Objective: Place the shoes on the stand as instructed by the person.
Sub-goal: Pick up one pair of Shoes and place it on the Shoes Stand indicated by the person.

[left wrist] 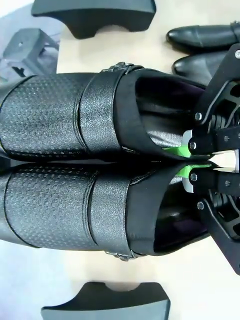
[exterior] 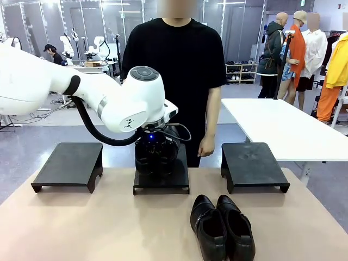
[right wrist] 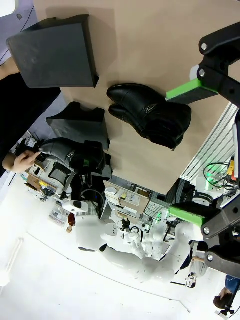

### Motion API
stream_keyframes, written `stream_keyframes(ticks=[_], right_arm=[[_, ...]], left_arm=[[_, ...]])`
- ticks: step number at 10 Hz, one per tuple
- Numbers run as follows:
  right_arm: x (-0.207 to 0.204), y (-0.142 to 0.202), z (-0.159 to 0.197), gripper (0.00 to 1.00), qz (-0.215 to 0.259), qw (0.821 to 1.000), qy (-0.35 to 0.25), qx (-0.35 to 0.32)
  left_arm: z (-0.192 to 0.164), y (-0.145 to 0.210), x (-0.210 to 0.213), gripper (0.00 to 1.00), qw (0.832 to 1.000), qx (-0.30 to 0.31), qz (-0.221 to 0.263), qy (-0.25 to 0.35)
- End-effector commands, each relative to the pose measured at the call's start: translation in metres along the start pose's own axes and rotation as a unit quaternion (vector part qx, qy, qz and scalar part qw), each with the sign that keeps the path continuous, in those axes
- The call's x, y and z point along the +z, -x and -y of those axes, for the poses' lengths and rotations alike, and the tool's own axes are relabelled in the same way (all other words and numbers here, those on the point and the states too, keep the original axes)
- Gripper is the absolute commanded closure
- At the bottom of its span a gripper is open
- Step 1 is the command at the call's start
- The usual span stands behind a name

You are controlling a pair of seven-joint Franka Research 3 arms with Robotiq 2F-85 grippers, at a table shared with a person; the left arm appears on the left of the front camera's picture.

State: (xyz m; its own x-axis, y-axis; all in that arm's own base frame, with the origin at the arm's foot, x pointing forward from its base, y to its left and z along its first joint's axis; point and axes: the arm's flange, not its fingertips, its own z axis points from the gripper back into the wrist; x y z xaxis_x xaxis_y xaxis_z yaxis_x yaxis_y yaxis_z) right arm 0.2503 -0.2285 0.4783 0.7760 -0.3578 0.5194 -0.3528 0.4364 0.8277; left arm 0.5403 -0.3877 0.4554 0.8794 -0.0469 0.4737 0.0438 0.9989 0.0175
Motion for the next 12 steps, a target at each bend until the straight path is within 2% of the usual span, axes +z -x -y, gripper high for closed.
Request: stream_keyframes(ticks=[1, 6, 10, 11, 12], right_arm=[[0.001, -0.002, -0.001, 0.0, 0.005, 1.0, -0.006, 0.009], [0.001, -0.002, -0.001, 0.0, 0.005, 1.0, -0.006, 0.009], [0.001, -0.002, -0.001, 0.0, 0.005, 1.0, -0.006, 0.009], [0.001, -0.002, -0.001, 0.0, 0.005, 1.0, -0.006, 0.009], [0.001, -0.002, -0.001, 0.0, 0.005, 1.0, -0.006, 0.009]], left_arm=[[0.013, -0.008, -0.004, 0.93, 1.0, 0.009, 0.026, -0.004], [0.015, -0.009, -0.035, 0.93, 0.999, 0.009, 0.036, -0.011], [0.014, -0.01, -0.046, 0.93, 1.0, 0.007, 0.025, -0.017], [0.014, -0.009, -0.048, 0.83, 1.0, 0.006, 0.022, -0.018], [0.014, -0.009, -0.049, 0.6, 1.0, 0.005, 0.02, -0.016]])
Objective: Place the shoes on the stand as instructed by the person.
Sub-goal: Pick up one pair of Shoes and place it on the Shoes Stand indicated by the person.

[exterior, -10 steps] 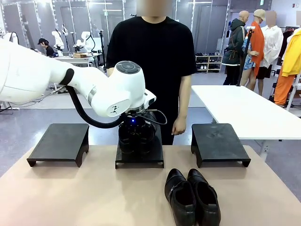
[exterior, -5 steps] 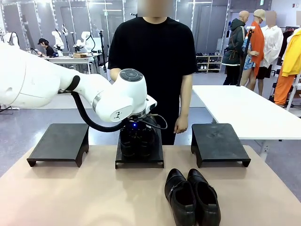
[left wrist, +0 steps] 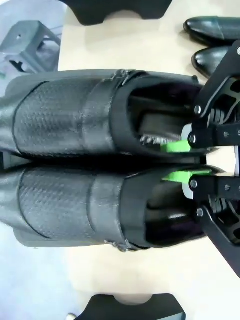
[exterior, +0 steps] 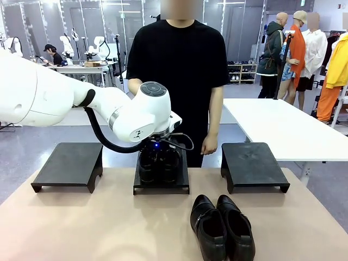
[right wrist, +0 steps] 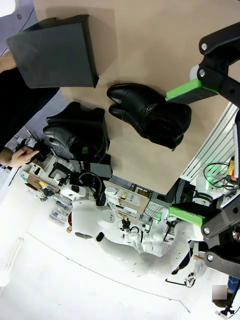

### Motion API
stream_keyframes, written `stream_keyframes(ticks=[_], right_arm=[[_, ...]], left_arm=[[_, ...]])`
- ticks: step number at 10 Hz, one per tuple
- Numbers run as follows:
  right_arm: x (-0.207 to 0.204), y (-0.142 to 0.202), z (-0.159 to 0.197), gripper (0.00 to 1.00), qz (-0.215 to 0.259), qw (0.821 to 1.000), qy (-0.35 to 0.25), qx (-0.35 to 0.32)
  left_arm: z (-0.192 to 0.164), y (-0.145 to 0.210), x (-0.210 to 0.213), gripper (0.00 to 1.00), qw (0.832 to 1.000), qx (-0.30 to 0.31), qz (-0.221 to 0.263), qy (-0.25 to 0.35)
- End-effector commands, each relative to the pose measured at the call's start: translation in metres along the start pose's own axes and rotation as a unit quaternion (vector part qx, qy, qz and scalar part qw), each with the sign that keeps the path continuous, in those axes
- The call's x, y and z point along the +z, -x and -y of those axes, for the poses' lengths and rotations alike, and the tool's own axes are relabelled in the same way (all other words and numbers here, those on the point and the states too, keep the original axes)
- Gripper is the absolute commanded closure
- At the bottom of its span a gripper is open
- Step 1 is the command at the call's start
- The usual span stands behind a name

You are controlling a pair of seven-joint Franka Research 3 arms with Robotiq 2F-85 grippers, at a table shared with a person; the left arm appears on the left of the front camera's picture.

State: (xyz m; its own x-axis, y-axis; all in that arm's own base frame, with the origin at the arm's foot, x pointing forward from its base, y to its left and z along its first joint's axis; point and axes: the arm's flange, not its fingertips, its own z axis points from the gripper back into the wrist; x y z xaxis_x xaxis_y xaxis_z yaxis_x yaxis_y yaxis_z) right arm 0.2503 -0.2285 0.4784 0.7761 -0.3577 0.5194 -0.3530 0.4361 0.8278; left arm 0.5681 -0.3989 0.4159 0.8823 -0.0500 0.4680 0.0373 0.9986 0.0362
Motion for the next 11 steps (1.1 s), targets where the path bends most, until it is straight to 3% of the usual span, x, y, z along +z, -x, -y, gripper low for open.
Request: stream_keyframes(ticks=[1, 2, 3, 4, 6, 7, 8, 11], right_arm=[[0.001, -0.002, -0.001, 0.0, 0.005, 1.0, -0.006, 0.009], [0.001, -0.002, -0.001, 0.0, 0.005, 1.0, -0.006, 0.009], [0.001, -0.002, -0.001, 0.0, 0.005, 1.0, -0.006, 0.009], [0.001, -0.002, -0.001, 0.0, 0.005, 1.0, -0.006, 0.009], [0.001, -0.002, -0.001, 0.0, 0.005, 1.0, -0.006, 0.009], [0.001, -0.002, -0.001, 0.0, 0.005, 1.0, -0.006, 0.009], [0.001, -0.002, -0.001, 0.0, 0.005, 1.0, -0.006, 0.009], [0.001, -0.002, -0.001, 0.0, 0.005, 1.0, -0.006, 0.009]], left_arm=[[0.003, -0.003, -0.001, 0.5, 1.0, 0.007, 0.023, -0.007], [0.003, -0.003, 0.0, 0.29, 1.0, 0.007, 0.023, -0.007], [0.003, -0.003, 0.003, 0.19, 1.0, 0.009, 0.024, -0.005], [0.002, -0.003, 0.007, 0.0, 1.0, 0.015, 0.022, -0.003], [0.0, -0.002, 0.014, 0.0, 1.0, 0.025, 0.017, 0.002], [0.0, -0.001, 0.018, 0.1, 0.999, 0.028, 0.018, 0.001], [-0.002, 0.002, 0.02, 0.01, 0.999, 0.036, 0.017, -0.001], [0.001, -0.008, 0.015, 0.0, 1.0, 0.017, 0.012, 0.006]])
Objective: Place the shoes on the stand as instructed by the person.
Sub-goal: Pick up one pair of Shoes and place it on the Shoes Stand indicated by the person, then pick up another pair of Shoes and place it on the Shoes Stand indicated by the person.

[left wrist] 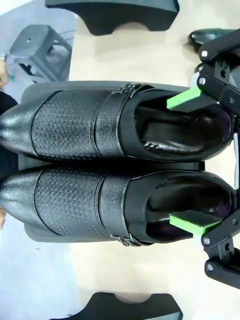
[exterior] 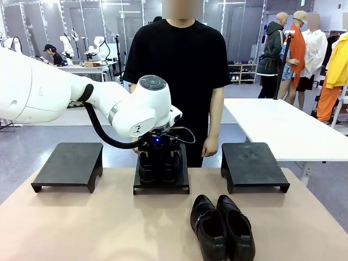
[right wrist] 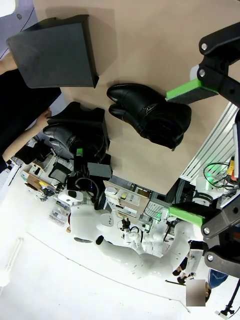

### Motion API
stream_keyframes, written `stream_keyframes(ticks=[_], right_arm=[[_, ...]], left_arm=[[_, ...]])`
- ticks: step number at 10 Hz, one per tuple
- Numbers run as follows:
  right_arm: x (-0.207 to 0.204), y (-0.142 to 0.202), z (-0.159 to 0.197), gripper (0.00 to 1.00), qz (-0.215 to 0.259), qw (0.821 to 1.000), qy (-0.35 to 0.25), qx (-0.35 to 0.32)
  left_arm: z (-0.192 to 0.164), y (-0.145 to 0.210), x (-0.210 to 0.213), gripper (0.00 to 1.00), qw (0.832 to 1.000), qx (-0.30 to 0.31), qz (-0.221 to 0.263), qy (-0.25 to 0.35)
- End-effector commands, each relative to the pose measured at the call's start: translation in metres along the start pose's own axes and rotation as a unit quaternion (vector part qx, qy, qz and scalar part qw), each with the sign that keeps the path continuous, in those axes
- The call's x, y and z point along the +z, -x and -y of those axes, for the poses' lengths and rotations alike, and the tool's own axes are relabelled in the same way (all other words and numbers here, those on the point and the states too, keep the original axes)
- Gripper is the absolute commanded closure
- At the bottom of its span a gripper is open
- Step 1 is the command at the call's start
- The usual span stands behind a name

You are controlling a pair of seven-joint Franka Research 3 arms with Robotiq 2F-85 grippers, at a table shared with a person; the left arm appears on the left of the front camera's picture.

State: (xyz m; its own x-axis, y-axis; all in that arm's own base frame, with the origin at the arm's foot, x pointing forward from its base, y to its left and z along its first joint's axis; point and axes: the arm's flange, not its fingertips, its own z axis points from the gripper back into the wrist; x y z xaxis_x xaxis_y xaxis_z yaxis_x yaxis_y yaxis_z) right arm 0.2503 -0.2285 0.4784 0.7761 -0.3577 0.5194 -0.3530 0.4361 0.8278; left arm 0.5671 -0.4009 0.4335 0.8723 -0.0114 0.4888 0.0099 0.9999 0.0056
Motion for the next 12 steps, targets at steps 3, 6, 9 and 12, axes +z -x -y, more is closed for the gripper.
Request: stream_keyframes(ticks=[3, 6, 9, 12], right_arm=[[0.0012, -0.0017, -0.0007, 0.0, 0.005, 1.0, -0.006, 0.009], [0.0012, -0.0017, -0.0007, 0.0, 0.005, 1.0, -0.006, 0.009], [0.0012, -0.0017, -0.0007, 0.0, 0.005, 1.0, -0.006, 0.009], [0.0012, -0.0017, -0.0007, 0.0, 0.005, 1.0, -0.006, 0.009]], left_arm=[[-0.0003, -0.0003, -0.0011, 0.0, 1.0, -0.002, 0.0, -0.001], [-0.0003, -0.0003, -0.0011, 0.0, 1.0, -0.002, 0.0, -0.001], [-0.0003, -0.0003, -0.0011, 0.0, 1.0, -0.002, 0.0, -0.001], [0.0001, 0.0002, -0.0006, 0.0, 1.0, 0.0, 0.0, 0.0]])
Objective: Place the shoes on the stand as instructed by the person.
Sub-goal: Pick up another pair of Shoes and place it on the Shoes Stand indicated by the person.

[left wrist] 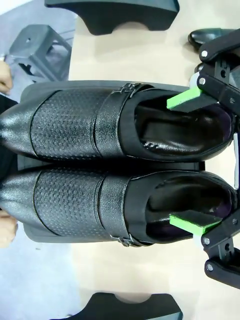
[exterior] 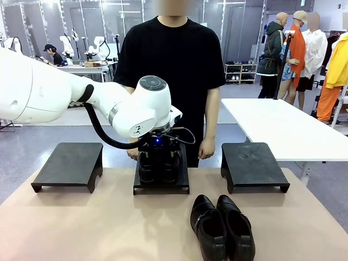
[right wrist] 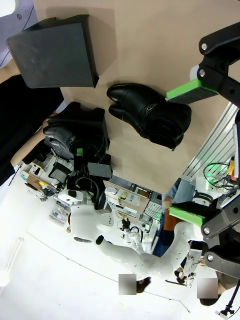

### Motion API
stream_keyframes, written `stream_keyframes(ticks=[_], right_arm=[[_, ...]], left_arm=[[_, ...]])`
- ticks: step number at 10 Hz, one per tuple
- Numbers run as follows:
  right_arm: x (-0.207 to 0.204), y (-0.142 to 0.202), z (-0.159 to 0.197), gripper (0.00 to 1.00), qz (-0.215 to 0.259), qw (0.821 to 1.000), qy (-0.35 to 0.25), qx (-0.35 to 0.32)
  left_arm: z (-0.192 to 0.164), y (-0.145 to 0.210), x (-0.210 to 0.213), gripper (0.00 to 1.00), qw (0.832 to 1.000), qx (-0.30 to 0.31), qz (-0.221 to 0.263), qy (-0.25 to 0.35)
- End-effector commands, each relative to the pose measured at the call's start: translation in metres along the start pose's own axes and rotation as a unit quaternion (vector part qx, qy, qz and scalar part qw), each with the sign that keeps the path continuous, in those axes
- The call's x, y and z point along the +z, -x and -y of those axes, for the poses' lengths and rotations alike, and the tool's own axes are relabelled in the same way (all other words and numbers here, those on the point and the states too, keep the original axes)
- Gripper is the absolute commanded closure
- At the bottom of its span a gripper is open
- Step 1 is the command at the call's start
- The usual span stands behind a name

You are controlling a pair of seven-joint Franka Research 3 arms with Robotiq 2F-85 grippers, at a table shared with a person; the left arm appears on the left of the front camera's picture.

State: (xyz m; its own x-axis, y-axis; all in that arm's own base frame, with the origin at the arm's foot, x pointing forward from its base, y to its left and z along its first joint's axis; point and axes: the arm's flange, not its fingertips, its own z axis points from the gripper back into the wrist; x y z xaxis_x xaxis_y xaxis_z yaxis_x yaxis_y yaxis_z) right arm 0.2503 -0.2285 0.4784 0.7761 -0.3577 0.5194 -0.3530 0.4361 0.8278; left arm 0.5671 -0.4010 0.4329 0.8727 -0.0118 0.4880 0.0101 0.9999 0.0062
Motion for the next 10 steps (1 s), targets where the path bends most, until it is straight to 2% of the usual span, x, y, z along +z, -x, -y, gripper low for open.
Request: stream_keyframes(ticks=[1, 2, 4, 6, 8, 10], right_arm=[[0.001, -0.002, -0.001, 0.0, 0.005, 1.0, -0.006, 0.009], [0.001, -0.002, -0.001, 0.0, 0.005, 1.0, -0.006, 0.009], [0.001, -0.002, -0.001, 0.0, 0.005, 1.0, -0.006, 0.009], [0.001, -0.002, -0.001, 0.0, 0.005, 1.0, -0.006, 0.009], [0.001, -0.002, -0.001, 0.0, 0.005, 1.0, -0.006, 0.009], [0.001, -0.002, -0.001, 0.0, 0.005, 1.0, -0.006, 0.009]], left_arm=[[0.004, -0.023, 0.017, 0.0, 1.0, -0.004, -0.004, -0.007], [-0.006, -0.029, 0.035, 0.0, 1.0, -0.008, -0.017, -0.004], [-0.046, -0.025, 0.072, 0.0, 0.997, 0.022, -0.074, 0.027], [-0.087, -0.01, 0.108, 0.0, 0.99, 0.033, -0.108, 0.087], [-0.142, 0.02, 0.134, 0.0, 0.974, 0.041, -0.135, 0.179], [-0.194, 0.05, 0.151, 0.0, 0.953, 0.057, -0.138, 0.265]])
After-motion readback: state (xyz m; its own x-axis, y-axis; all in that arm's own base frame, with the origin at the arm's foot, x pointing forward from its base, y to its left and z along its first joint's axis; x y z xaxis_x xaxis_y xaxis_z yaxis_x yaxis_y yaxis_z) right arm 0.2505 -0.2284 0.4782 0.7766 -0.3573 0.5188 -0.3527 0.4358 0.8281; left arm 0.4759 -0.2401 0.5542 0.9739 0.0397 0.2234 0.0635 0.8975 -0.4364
